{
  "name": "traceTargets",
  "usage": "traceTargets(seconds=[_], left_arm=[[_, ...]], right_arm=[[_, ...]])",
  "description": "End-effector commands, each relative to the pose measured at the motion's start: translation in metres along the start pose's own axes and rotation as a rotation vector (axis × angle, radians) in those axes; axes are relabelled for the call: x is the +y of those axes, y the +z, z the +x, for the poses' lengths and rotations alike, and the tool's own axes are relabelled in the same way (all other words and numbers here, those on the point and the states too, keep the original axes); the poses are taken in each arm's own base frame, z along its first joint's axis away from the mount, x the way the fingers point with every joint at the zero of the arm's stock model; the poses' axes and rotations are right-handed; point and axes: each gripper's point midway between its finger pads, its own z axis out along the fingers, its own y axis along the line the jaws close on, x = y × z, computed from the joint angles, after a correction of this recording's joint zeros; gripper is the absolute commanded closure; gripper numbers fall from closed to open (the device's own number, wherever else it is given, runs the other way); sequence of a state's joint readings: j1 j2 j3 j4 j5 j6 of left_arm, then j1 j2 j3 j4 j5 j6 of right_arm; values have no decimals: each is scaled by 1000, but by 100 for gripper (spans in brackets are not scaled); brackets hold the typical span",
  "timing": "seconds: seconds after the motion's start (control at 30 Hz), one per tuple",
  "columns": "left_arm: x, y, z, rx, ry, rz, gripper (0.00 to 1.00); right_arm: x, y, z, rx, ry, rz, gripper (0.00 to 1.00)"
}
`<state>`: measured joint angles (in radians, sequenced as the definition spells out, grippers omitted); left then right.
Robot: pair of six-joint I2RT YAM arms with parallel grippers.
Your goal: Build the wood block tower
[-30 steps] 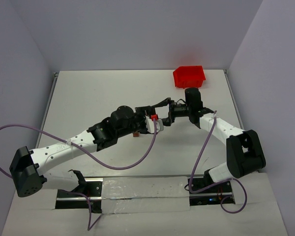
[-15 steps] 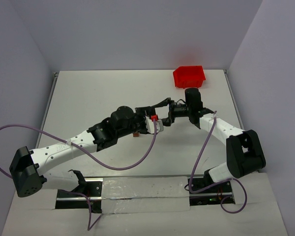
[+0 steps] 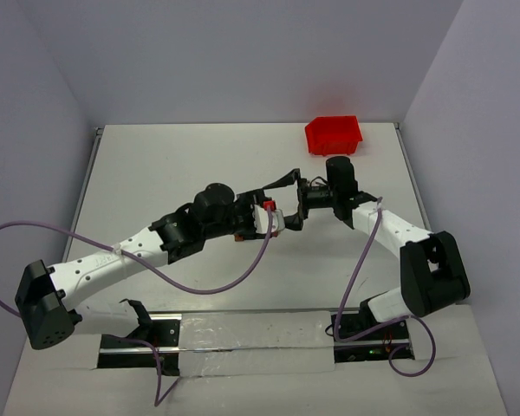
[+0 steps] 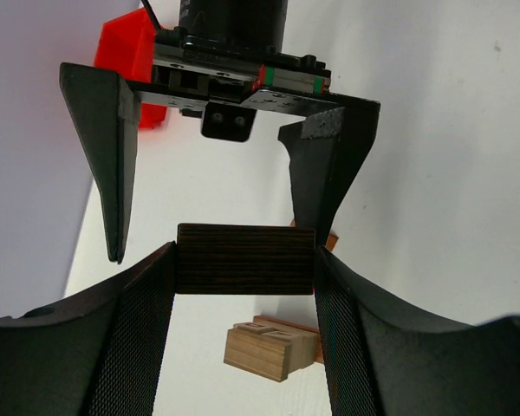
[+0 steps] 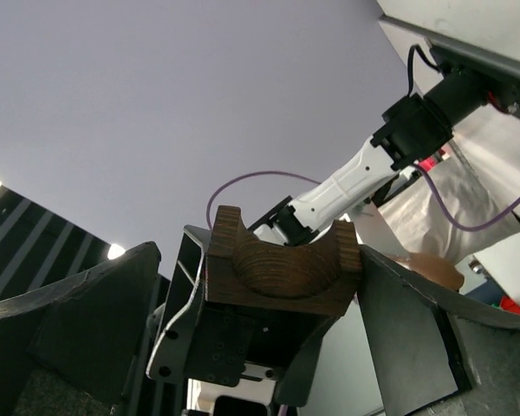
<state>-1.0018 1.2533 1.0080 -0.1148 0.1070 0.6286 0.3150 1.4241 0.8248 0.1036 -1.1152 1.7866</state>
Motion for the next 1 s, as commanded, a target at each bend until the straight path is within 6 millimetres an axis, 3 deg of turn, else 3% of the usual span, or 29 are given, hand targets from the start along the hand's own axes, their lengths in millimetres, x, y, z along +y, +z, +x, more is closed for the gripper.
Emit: traceTargets(seconds=[0.0, 0.17, 0.37, 0.43, 0.53, 0.6, 0.73, 0.97], left_arm=[[7, -20, -31, -86, -101, 65, 100], [34, -37, -31, -103, -185, 41, 100], [56, -59, -13, -78, -238, 44, 100], [47, -63, -1, -36, -241, 96, 100], [39, -65, 13, 3, -217, 182, 100], [24, -65, 26, 57, -247, 295, 100], [18, -63, 30, 44, -273, 412, 100], [21, -49, 51, 35, -194, 408, 100]], right_arm=[[8, -12, -11, -67, -100, -42, 0], [9, -27, -38, -169, -243, -26, 0], [14, -37, -53, -244, -433, 16, 0], [27, -44, -61, -287, -510, 54, 0], [29, -51, -78, -324, -628, 141, 0], [43, -55, -79, -322, -730, 154, 0], [40, -59, -87, -314, -834, 215, 0], [42, -64, -85, -311, -917, 238, 0]])
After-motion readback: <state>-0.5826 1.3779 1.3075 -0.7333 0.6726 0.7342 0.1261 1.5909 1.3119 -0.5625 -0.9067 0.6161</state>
